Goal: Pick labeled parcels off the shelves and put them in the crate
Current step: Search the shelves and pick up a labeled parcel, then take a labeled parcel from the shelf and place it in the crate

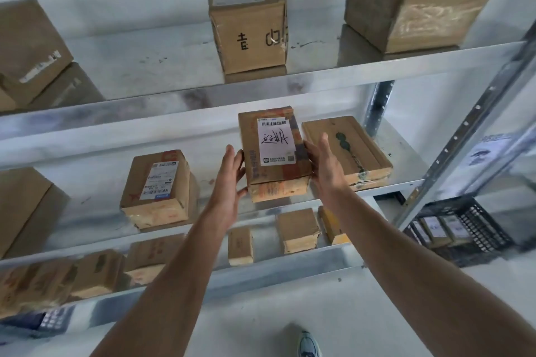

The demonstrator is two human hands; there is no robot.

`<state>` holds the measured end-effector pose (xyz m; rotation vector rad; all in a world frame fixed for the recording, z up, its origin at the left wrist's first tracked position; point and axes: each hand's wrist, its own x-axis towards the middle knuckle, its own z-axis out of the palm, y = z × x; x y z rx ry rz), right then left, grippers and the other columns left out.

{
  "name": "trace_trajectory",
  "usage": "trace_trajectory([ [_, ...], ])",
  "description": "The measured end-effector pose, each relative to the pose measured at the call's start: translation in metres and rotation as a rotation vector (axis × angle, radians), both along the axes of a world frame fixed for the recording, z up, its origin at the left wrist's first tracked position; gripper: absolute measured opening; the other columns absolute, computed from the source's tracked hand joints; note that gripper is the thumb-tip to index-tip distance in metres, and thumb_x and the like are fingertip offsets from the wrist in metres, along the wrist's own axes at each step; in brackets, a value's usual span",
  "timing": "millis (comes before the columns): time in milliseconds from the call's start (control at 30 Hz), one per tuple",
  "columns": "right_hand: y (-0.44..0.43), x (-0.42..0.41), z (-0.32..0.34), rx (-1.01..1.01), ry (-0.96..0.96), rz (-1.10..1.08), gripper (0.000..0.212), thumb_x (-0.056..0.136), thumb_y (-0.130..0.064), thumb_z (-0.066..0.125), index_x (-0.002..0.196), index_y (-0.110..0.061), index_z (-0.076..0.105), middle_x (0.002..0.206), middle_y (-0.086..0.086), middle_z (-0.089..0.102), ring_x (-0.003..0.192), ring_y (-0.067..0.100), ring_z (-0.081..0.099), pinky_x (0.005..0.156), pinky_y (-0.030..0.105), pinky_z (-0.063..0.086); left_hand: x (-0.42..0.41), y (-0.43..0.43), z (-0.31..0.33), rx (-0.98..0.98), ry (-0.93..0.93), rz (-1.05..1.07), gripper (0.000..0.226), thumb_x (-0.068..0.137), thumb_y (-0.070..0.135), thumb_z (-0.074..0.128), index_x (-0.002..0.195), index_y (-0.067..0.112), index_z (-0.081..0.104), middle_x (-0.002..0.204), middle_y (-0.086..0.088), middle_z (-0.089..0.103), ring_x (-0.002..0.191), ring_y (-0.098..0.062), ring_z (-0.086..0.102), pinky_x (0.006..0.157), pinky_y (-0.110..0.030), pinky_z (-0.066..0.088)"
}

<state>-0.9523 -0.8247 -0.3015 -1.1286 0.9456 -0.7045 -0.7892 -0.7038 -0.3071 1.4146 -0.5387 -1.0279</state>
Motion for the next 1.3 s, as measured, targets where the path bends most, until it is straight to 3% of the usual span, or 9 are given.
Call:
trace_trajectory([
  [133, 0.029, -0.036, 0.001, -0.018, -0.011, -0.078, 0.072, 0.098, -0.076, 0.023, 0.121, -0.031, 0.074, 0.116, -0.003, 0.077, 0.109, 0.018, 0.072, 0.104, 0.045, 0.053, -0.031, 0.021, 0.008, -0.014, -0.010, -0.058, 0.084, 0.092, 0.081, 0.027, 0.158, 0.031, 0.035, 0.161, 0.011, 0.041, 0.145, -0.012, 0.039, 0.119, -0.056, 0.026],
  [400, 0.057, -0.121, 0.004, 0.000, -0.004, -0.213, 0.068, 0.102, -0.070, 0.024, 0.120, -0.025, 0.072, 0.111, -0.001, 0.078, 0.102, 0.019, 0.073, 0.080, 0.036, 0.053, -0.108, 0.035, 0.011, -0.003, 0.001, -0.209, 0.076, 0.096, 0.078, 0.027, 0.157, 0.034, 0.036, 0.162, 0.013, 0.037, 0.147, -0.010, 0.035, 0.117, -0.050, 0.028],
  [600, 0.048, -0.194, -0.007, 0.004, 0.028, -0.314, 0.078, 0.094, -0.079, 0.025, 0.131, -0.026, 0.069, 0.114, -0.003, 0.078, 0.112, 0.023, 0.070, 0.109, 0.051, 0.046, -0.176, 0.017, 0.009, 0.004, -0.018, -0.311, 0.046, 0.094, 0.078, 0.031, 0.127, 0.055, 0.055, 0.157, 0.016, 0.043, 0.143, -0.009, 0.040, 0.114, -0.052, 0.033],
  [700, 0.037, -0.237, -0.015, 0.008, 0.020, -0.352, 0.073, 0.098, -0.075, 0.025, 0.127, -0.026, 0.070, 0.114, -0.002, 0.078, 0.111, 0.022, 0.071, 0.109, 0.050, 0.047, -0.215, 0.000, 0.001, 0.011, -0.015, -0.336, 0.062, 0.092, 0.080, 0.034, 0.141, 0.048, 0.053, 0.150, 0.020, 0.050, 0.137, -0.004, 0.044, 0.102, -0.044, 0.040],
  [833, 0.008, -0.310, -0.027, 0.043, 0.017, -0.449, 0.067, 0.104, -0.066, 0.028, 0.133, -0.019, 0.067, 0.111, -0.001, 0.078, 0.104, 0.021, 0.073, 0.100, 0.046, 0.052, -0.286, -0.034, -0.008, 0.039, 0.004, -0.378, 0.042, 0.097, 0.073, 0.032, 0.124, 0.051, 0.057, 0.127, 0.032, 0.058, 0.126, 0.004, 0.049, 0.096, -0.040, 0.044],
  [1000, -0.032, -0.411, -0.042, 0.084, 0.034, -0.512, 0.064, 0.105, -0.064, 0.026, 0.126, -0.022, 0.069, 0.101, -0.002, 0.080, 0.092, 0.022, 0.078, 0.076, 0.038, 0.058, -0.382, -0.083, -0.032, 0.082, 0.029, -0.432, 0.072, 0.086, 0.083, 0.037, 0.144, 0.044, 0.053, 0.149, 0.019, 0.053, 0.141, -0.008, 0.045, 0.115, -0.055, 0.035],
  [1100, -0.054, -0.466, -0.049, 0.087, 0.054, -0.551, 0.057, 0.107, -0.060, 0.026, 0.112, -0.026, 0.071, 0.090, -0.006, 0.081, 0.083, 0.017, 0.078, 0.071, 0.034, 0.056, -0.439, -0.110, -0.035, 0.109, 0.054, -0.459, 0.062, 0.093, 0.079, 0.034, 0.137, 0.044, 0.057, 0.150, 0.015, 0.053, 0.140, -0.010, 0.044, 0.115, -0.053, 0.034],
  [1167, -0.069, -0.493, -0.054, 0.086, 0.053, -0.554, 0.055, 0.107, -0.059, 0.025, 0.111, -0.027, 0.070, 0.093, -0.006, 0.081, 0.084, 0.016, 0.078, 0.075, 0.035, 0.056, -0.466, -0.127, -0.037, 0.113, 0.082, -0.468, 0.050, 0.097, 0.074, 0.031, 0.130, 0.047, 0.058, 0.150, 0.016, 0.052, 0.140, -0.010, 0.044, 0.113, -0.052, 0.034],
  [1300, -0.102, -0.536, -0.061, 0.106, 0.066, -0.549, 0.063, 0.106, -0.061, 0.025, 0.124, -0.020, 0.069, 0.108, -0.002, 0.079, 0.098, 0.021, 0.075, 0.081, 0.037, 0.054, -0.507, -0.166, -0.050, 0.118, 0.096, -0.488, 0.072, 0.090, 0.083, 0.036, 0.146, 0.040, 0.052, 0.153, 0.014, 0.050, 0.144, -0.014, 0.040, 0.118, -0.061, 0.027],
])
